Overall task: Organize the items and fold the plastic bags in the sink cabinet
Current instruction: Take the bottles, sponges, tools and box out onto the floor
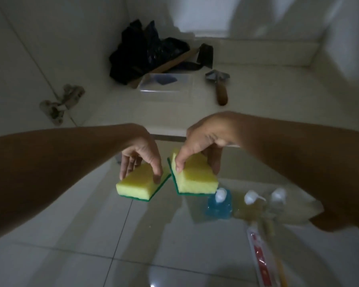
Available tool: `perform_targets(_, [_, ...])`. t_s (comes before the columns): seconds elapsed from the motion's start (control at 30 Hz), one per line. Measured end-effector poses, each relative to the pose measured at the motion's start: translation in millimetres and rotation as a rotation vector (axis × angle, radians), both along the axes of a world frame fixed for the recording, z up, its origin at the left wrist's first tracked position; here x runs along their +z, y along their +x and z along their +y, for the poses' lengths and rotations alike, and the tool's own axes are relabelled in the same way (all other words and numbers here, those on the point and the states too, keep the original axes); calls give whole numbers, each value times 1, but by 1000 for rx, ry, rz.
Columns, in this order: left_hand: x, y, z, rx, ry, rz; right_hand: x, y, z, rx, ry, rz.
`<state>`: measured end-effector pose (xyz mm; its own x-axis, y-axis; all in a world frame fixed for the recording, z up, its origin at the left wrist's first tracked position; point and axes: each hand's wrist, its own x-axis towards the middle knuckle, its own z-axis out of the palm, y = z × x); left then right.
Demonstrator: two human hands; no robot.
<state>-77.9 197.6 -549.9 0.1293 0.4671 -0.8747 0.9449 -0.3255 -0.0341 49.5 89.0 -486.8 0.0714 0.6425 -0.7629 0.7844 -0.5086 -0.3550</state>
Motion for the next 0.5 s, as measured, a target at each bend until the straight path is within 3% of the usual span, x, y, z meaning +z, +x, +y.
perform_targets(0.13, [-43,-24,-10,-61,123,-37,-77,-24,-5,-50,-11,-3])
perform_targets(0.23, [-66,-36,-8,18,183,-142,-117,-28,-7,-101,0,-33])
perform_targets(0.37, [-90,-43,-20,89,247,-250,-148,-35,-6,-157,26,-49])
perform_targets(0.5, [-115,-43,-33,-16,316,-262,-161,-41,-8,-104,80,-180])
